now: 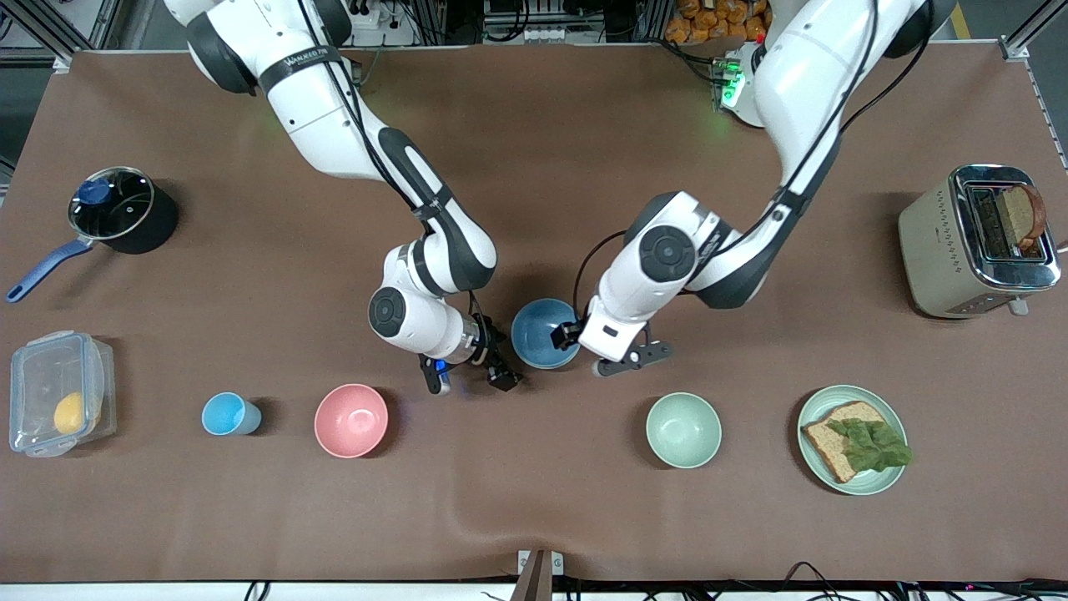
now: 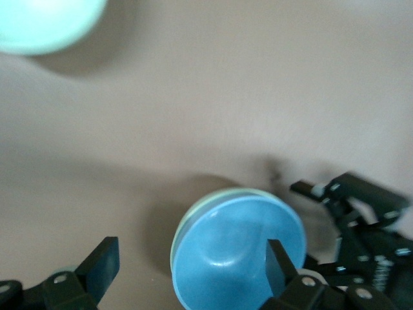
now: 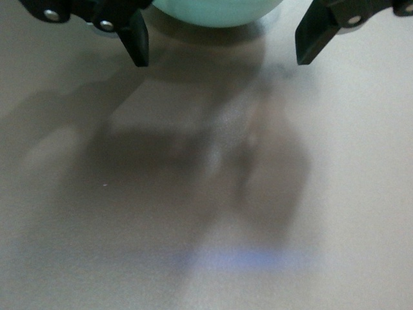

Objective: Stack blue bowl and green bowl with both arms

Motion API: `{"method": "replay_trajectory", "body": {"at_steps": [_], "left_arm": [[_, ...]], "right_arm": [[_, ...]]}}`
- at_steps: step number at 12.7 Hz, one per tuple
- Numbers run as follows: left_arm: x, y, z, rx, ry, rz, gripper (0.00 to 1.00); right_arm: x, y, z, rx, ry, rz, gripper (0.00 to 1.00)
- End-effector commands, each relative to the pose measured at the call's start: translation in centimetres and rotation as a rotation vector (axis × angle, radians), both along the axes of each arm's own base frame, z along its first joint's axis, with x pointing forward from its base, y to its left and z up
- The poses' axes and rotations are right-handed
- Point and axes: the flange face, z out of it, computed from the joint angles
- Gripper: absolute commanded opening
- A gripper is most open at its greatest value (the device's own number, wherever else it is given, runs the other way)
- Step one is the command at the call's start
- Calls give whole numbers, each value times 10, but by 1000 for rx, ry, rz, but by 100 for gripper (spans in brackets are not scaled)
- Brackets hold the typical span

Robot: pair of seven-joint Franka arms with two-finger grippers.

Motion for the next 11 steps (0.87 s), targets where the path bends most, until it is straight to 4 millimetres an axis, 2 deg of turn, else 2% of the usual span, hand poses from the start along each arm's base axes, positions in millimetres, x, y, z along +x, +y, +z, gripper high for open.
{"method": "replay_trajectory", "body": {"at_steps": [1, 2, 3, 4, 5, 6, 7, 9, 11], "left_arm": [[6, 50, 83, 66, -66, 54, 100], [5, 65, 109, 89, -72, 70, 100], [7, 87, 136, 103, -89, 98, 100], [12, 118, 166, 119, -118, 132, 100], [10, 142, 192, 139, -133, 144, 100], [4, 169, 213, 176, -110, 132, 100], [-1, 196, 231, 200, -89, 102, 100], [-18, 230, 270, 159, -71, 52, 100], [-18, 260, 282, 154, -64, 14, 100]], "right_arm": [[6, 4, 6, 4, -30, 7, 100], [11, 0, 21, 3, -51, 23, 100], [15, -8, 25, -9, -64, 50, 100], [20, -19, 42, -7, -50, 70, 100], [28, -38, 54, -12, -17, 90, 100], [38, -61, 80, -7, 0, 128, 100], [47, -93, 101, 4, 15, 178, 100], [59, -162, 150, 56, 33, 273, 100], [61, -233, 199, 105, 34, 351, 100]]}}
